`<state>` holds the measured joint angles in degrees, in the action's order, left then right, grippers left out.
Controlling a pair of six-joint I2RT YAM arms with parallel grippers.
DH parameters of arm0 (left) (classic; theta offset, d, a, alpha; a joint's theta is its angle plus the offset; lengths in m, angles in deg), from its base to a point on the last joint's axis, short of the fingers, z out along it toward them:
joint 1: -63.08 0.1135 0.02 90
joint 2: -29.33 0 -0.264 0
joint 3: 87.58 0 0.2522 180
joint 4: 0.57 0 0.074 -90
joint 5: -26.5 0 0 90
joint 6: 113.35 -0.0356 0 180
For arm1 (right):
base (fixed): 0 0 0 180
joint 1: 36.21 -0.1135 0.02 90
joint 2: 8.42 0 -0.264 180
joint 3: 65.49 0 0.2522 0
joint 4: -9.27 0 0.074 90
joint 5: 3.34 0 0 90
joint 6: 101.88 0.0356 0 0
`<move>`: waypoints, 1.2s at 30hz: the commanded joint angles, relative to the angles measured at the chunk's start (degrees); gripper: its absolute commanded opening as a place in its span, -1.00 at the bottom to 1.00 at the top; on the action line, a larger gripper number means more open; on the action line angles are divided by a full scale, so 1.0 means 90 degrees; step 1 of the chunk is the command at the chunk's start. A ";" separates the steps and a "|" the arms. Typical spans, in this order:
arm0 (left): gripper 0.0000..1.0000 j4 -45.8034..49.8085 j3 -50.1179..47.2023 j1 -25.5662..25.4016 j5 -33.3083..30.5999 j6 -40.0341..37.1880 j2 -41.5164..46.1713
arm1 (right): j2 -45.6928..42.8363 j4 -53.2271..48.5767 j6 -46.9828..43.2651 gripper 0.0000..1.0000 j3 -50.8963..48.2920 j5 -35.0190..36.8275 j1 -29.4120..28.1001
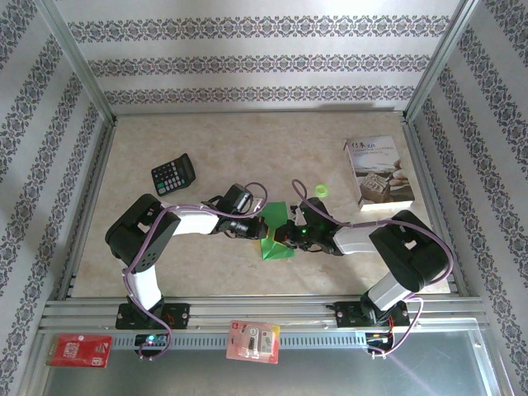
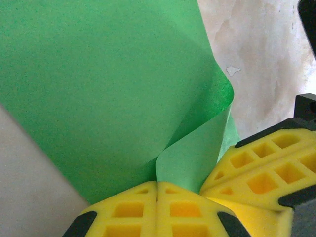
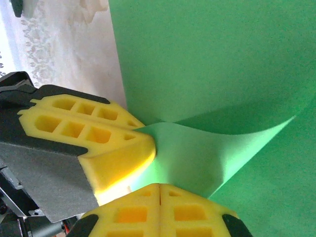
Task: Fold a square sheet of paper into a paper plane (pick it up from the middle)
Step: Fold the triangle a second time at the center of the table.
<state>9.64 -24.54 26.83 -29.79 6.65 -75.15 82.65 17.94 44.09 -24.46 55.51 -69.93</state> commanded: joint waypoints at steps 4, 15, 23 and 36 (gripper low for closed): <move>-1.00 0.0912 -0.0229 0.0062 -0.0799 -0.0285 -0.0529 | 0.0092 -0.0068 -0.0138 -1.00 -0.0123 -0.0099 0.0299; -1.00 0.0924 -0.0202 0.0063 -0.0792 -0.0277 -0.0550 | -0.0180 -0.0246 -0.0031 -1.00 0.0364 -0.0270 0.0289; -1.00 0.0944 -0.0190 0.0061 -0.0777 -0.0306 -0.0549 | 0.0427 -0.0339 -0.0266 -1.00 0.0515 -0.0183 0.0495; -1.00 0.0976 -0.0192 0.0062 -0.0807 -0.0313 -0.0508 | 0.0157 -0.0546 -0.0293 -1.00 0.0442 -0.0474 0.0870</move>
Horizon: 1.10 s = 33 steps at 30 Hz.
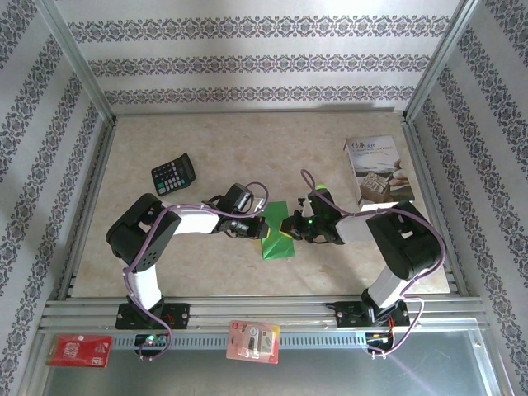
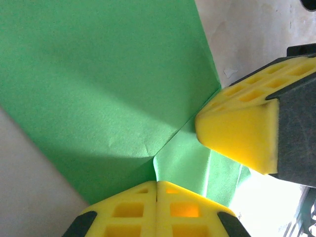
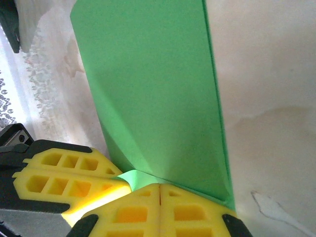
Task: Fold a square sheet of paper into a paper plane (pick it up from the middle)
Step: Fold the triangle a second time at the center of the table.
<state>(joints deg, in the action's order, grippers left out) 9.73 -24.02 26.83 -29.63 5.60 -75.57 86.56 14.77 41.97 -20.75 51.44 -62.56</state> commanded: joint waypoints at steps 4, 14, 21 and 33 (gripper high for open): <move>-1.00 0.0981 -0.0228 0.0063 -0.0824 -0.0199 -0.0463 | -0.0258 -0.0321 -0.0117 -1.00 0.0159 0.0002 0.0017; -1.00 0.1000 -0.0238 0.0063 -0.0823 -0.0211 -0.0454 | 0.0336 -0.0294 -0.0460 -1.00 0.0051 0.0052 0.0297; -1.00 0.1007 -0.0240 0.0063 -0.0843 -0.0228 -0.0439 | -0.0109 -0.0392 -0.0318 -1.00 0.0084 -0.0116 0.0428; -1.00 0.1002 -0.0258 0.0062 -0.0853 -0.0207 -0.0419 | -0.0189 -0.0530 -0.0198 -1.00 0.0354 -0.0089 0.0041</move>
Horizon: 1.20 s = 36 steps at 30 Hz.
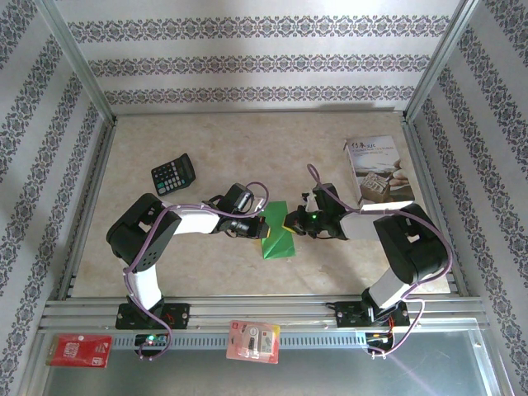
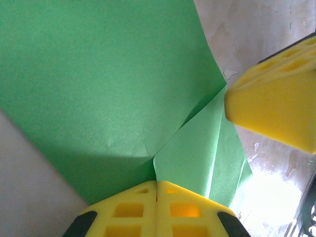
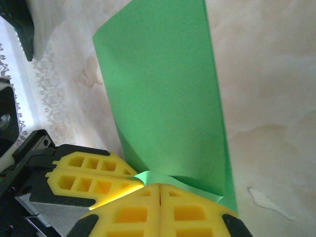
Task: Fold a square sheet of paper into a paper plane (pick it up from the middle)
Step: Fold the triangle a second time at the center of the table.
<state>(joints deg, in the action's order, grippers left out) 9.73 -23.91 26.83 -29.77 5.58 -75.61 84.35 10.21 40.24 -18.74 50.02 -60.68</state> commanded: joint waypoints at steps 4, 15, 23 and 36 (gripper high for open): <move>-1.00 0.1012 -0.0261 0.0062 -0.0837 -0.0203 -0.0407 | 0.0228 0.0065 0.0114 -1.00 0.0157 0.0101 -0.0493; -1.00 0.1004 -0.0280 0.0058 -0.0829 -0.0206 -0.0374 | 0.0607 0.0084 -0.0088 -1.00 0.0021 0.0207 -0.0416; -0.99 0.1029 -0.0065 0.0063 -0.0782 -0.0148 -0.0332 | 0.0683 0.0094 -0.0107 -1.00 -0.0076 0.0248 -0.0416; -0.43 0.1218 0.0186 0.0062 -0.0951 0.0111 0.0638 | 0.0686 0.0086 -0.0127 -1.00 -0.0189 0.0303 -0.0396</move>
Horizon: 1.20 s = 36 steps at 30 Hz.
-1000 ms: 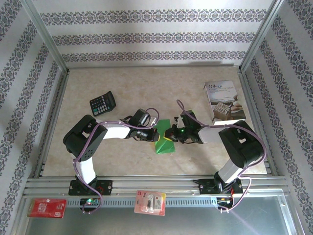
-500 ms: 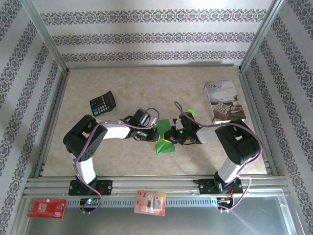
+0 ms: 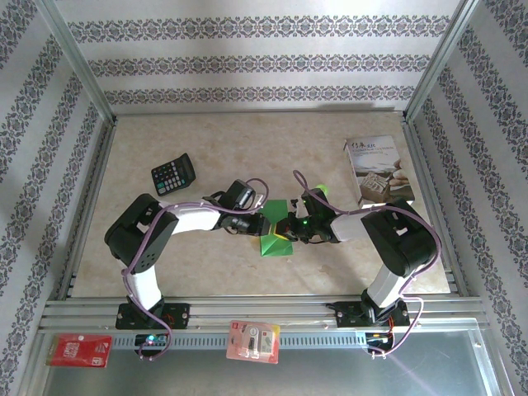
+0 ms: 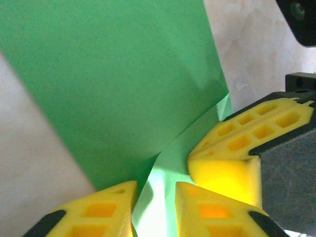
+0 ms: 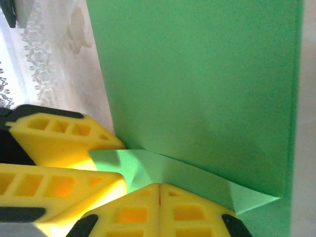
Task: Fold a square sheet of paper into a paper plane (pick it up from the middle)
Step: Fold the triangle a second time at the center of the table.
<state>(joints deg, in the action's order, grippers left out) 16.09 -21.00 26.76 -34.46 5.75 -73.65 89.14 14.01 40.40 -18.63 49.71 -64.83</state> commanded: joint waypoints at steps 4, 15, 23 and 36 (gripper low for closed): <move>-0.38 0.0329 -0.0789 0.0024 -0.0407 0.0442 0.1208 | 0.0154 -0.0331 -0.0115 -1.00 -0.0163 0.0336 0.0065; -0.85 -0.0220 -0.1186 -0.0939 0.0424 0.0778 0.1493 | 0.0278 -0.0381 -0.0183 -1.00 -0.0026 0.0292 0.0094; -0.94 -0.0237 -0.0825 -0.0945 0.0378 0.0661 0.0921 | 0.0225 -0.0437 -0.0217 -1.00 -0.0045 0.0277 0.0125; -0.98 -0.0008 -0.0751 -0.0733 0.0089 0.0382 0.0536 | 0.0176 -0.0441 -0.0236 -1.00 -0.0083 0.0277 0.0150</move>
<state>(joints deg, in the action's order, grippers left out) 14.67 -28.54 19.24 -32.45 11.19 -68.34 89.38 13.94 40.20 -18.47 49.17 -64.44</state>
